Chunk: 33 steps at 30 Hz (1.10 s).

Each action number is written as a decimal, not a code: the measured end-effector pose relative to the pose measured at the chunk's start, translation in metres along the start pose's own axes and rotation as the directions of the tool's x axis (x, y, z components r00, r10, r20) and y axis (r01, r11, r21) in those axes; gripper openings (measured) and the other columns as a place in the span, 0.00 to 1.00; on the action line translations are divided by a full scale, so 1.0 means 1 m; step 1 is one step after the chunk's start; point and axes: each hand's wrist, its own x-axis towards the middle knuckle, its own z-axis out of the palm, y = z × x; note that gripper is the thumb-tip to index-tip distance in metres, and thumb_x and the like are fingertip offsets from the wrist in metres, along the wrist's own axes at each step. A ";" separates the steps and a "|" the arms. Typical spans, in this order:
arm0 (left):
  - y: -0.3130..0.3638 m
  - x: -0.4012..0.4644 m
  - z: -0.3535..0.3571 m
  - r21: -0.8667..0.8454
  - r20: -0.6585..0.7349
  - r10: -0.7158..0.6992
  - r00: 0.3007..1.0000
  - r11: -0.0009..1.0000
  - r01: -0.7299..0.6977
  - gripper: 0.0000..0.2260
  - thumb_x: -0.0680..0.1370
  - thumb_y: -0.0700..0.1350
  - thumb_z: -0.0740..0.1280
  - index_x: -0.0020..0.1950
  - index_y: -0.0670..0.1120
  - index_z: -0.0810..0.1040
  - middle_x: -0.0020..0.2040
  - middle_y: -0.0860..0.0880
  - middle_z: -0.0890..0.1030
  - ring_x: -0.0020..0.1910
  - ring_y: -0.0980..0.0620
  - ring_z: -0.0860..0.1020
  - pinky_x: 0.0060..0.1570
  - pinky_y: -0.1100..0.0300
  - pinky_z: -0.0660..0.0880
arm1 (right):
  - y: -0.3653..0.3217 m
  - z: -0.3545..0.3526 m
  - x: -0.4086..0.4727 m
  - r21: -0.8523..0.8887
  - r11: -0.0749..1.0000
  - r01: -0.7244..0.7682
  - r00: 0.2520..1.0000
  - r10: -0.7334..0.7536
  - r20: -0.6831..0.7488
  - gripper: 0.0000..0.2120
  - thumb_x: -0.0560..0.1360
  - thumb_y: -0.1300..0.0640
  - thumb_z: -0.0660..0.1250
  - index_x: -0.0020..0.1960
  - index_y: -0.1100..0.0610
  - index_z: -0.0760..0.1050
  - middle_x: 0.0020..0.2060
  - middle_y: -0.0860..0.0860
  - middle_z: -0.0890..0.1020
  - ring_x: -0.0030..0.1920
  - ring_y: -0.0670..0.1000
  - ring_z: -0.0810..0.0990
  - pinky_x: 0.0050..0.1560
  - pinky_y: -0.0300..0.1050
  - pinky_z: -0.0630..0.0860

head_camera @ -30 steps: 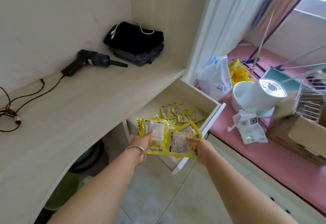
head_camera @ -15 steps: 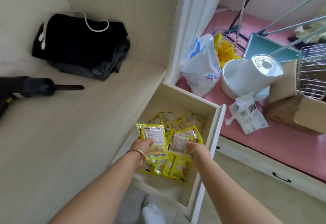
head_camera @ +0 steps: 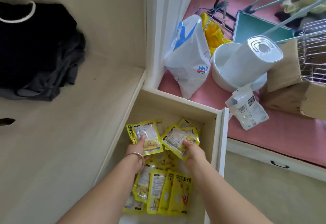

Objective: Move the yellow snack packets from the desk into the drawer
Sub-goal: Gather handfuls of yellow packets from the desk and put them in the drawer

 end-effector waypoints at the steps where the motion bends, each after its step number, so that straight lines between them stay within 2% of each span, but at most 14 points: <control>1: 0.003 0.004 0.003 0.009 0.001 0.010 1.000 1.000 -0.010 0.26 0.76 0.52 0.67 0.67 0.38 0.68 0.57 0.44 0.70 0.51 0.44 0.72 0.48 0.49 0.79 | -0.001 0.004 0.004 0.021 1.000 -0.001 1.000 0.001 -0.004 0.15 0.72 0.61 0.72 0.58 0.61 0.76 0.47 0.56 0.82 0.47 0.56 0.81 0.53 0.53 0.78; 4: 0.002 0.021 0.010 0.062 -0.017 0.035 0.999 0.998 -0.034 0.29 0.75 0.55 0.67 0.68 0.38 0.66 0.62 0.44 0.73 0.53 0.41 0.78 0.52 0.47 0.79 | 0.002 0.011 0.019 0.064 0.998 0.003 1.000 -0.002 -0.026 0.20 0.72 0.61 0.71 0.62 0.62 0.74 0.53 0.59 0.82 0.51 0.59 0.81 0.57 0.59 0.77; 7: -0.003 0.026 0.014 0.084 -0.004 0.039 0.999 0.996 -0.039 0.29 0.76 0.56 0.66 0.69 0.40 0.64 0.64 0.43 0.73 0.53 0.40 0.80 0.53 0.49 0.79 | 0.002 0.014 0.015 0.141 0.990 0.013 1.000 -0.016 0.021 0.19 0.75 0.63 0.67 0.65 0.62 0.70 0.56 0.60 0.80 0.49 0.59 0.81 0.44 0.52 0.81; 8: -0.004 0.027 0.015 0.064 0.017 0.043 0.999 0.997 -0.044 0.28 0.77 0.53 0.66 0.71 0.40 0.63 0.67 0.42 0.71 0.54 0.40 0.80 0.53 0.49 0.78 | 0.001 0.014 0.011 0.162 0.987 0.012 0.999 -0.019 0.041 0.22 0.76 0.63 0.66 0.69 0.61 0.67 0.61 0.61 0.77 0.55 0.59 0.80 0.48 0.52 0.81; 10: -0.005 0.026 0.016 -0.004 0.067 0.066 0.996 0.998 -0.066 0.25 0.79 0.44 0.64 0.73 0.39 0.60 0.71 0.39 0.67 0.61 0.40 0.76 0.54 0.49 0.77 | 0.002 0.013 0.006 0.192 0.981 0.021 0.995 -0.039 0.091 0.28 0.78 0.65 0.64 0.75 0.61 0.58 0.69 0.61 0.70 0.67 0.59 0.73 0.66 0.51 0.72; 14: -0.005 0.009 0.012 -0.067 0.146 0.110 0.983 0.993 -0.101 0.12 0.79 0.33 0.60 0.62 0.40 0.68 0.70 0.39 0.68 0.64 0.39 0.72 0.61 0.49 0.73 | 0.005 0.012 -0.011 0.196 0.980 0.025 0.987 -0.056 0.150 0.28 0.78 0.69 0.61 0.76 0.62 0.55 0.70 0.63 0.69 0.69 0.60 0.71 0.71 0.52 0.68; 17: -0.004 -0.006 0.004 -0.030 0.170 0.120 0.978 0.993 -0.117 0.23 0.79 0.33 0.60 0.73 0.42 0.62 0.69 0.39 0.71 0.64 0.40 0.74 0.66 0.46 0.70 | 0.002 0.011 -0.028 0.106 0.993 0.056 0.992 -0.068 0.108 0.23 0.78 0.69 0.60 0.72 0.62 0.64 0.66 0.62 0.74 0.66 0.59 0.74 0.67 0.52 0.72; 19: -0.005 -0.015 -0.003 -0.005 0.168 0.123 0.978 0.992 -0.123 0.25 0.78 0.34 0.61 0.75 0.43 0.60 0.62 0.40 0.75 0.56 0.44 0.77 0.64 0.47 0.72 | -0.001 0.012 -0.040 0.029 0.998 0.062 0.990 -0.065 0.123 0.18 0.78 0.68 0.60 0.68 0.62 0.68 0.60 0.61 0.78 0.60 0.59 0.79 0.64 0.52 0.75; 21: -0.004 -0.027 -0.009 0.008 0.164 0.139 0.977 0.990 -0.142 0.22 0.79 0.35 0.62 0.72 0.43 0.65 0.57 0.42 0.77 0.53 0.48 0.77 0.55 0.51 0.77 | -0.001 0.013 -0.056 -0.096 0.989 0.116 0.975 -0.095 0.200 0.14 0.78 0.67 0.61 0.63 0.62 0.73 0.48 0.59 0.81 0.46 0.55 0.82 0.45 0.44 0.81; 22: -0.002 -0.034 -0.012 0.025 0.164 0.149 0.975 0.988 -0.155 0.20 0.79 0.36 0.62 0.71 0.43 0.67 0.56 0.43 0.77 0.52 0.49 0.77 0.50 0.53 0.78 | 0.000 0.013 -0.064 -0.173 0.973 0.156 0.966 -0.114 0.234 0.12 0.78 0.65 0.62 0.61 0.61 0.74 0.44 0.56 0.81 0.41 0.52 0.81 0.36 0.40 0.79; 23: 0.000 -0.043 -0.015 0.038 0.162 0.163 0.973 0.985 -0.171 0.18 0.79 0.37 0.62 0.69 0.43 0.69 0.55 0.44 0.78 0.52 0.49 0.77 0.45 0.56 0.78 | 0.001 0.012 -0.072 -0.234 0.953 0.193 0.957 -0.129 0.261 0.11 0.78 0.64 0.63 0.59 0.61 0.75 0.42 0.54 0.81 0.40 0.50 0.80 0.32 0.38 0.76; 27: 0.000 -0.087 -0.030 0.005 0.149 0.201 0.968 0.979 -0.204 0.15 0.79 0.37 0.62 0.65 0.43 0.72 0.52 0.45 0.79 0.51 0.50 0.77 0.37 0.61 0.74 | 0.008 0.006 -0.110 -0.377 0.895 0.237 0.922 -0.085 0.378 0.05 0.79 0.63 0.61 0.53 0.59 0.75 0.38 0.52 0.79 0.34 0.48 0.76 0.31 0.38 0.71; 30: -0.004 -0.118 -0.044 -0.043 0.106 0.244 0.964 0.970 -0.240 0.12 0.79 0.38 0.62 0.62 0.44 0.74 0.44 0.49 0.79 0.48 0.51 0.77 0.41 0.58 0.75 | 0.014 0.002 -0.137 -0.465 0.840 0.278 0.892 -0.046 0.449 0.05 0.79 0.61 0.60 0.51 0.57 0.75 0.36 0.51 0.79 0.33 0.48 0.76 0.35 0.40 0.71; 33: -0.009 -0.152 -0.065 -0.075 0.023 0.322 0.946 0.945 -0.320 0.11 0.78 0.39 0.62 0.61 0.46 0.75 0.42 0.51 0.79 0.47 0.51 0.77 0.42 0.58 0.73 | 0.021 -0.003 -0.168 -0.504 0.794 0.341 0.844 -0.022 0.536 0.05 0.79 0.61 0.61 0.49 0.56 0.75 0.37 0.51 0.79 0.35 0.48 0.76 0.36 0.40 0.72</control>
